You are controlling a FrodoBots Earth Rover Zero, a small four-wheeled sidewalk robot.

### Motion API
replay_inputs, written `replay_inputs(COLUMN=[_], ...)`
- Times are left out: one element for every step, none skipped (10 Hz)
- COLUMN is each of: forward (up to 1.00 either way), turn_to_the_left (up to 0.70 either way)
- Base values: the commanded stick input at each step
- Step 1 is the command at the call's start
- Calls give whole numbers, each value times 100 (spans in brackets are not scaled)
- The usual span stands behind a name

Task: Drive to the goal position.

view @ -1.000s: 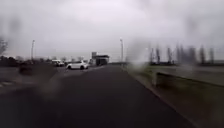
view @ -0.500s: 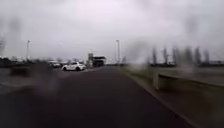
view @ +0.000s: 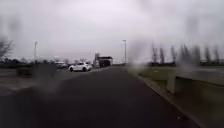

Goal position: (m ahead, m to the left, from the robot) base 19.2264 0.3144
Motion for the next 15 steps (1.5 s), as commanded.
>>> replay_inputs(forward=[85,85,85,85,85,85,85,85,85,85,85,85,85,85,85], turn_to_the_left=[0,0,0,0,0,0,0,0,0,0,0,0,0,0,0])
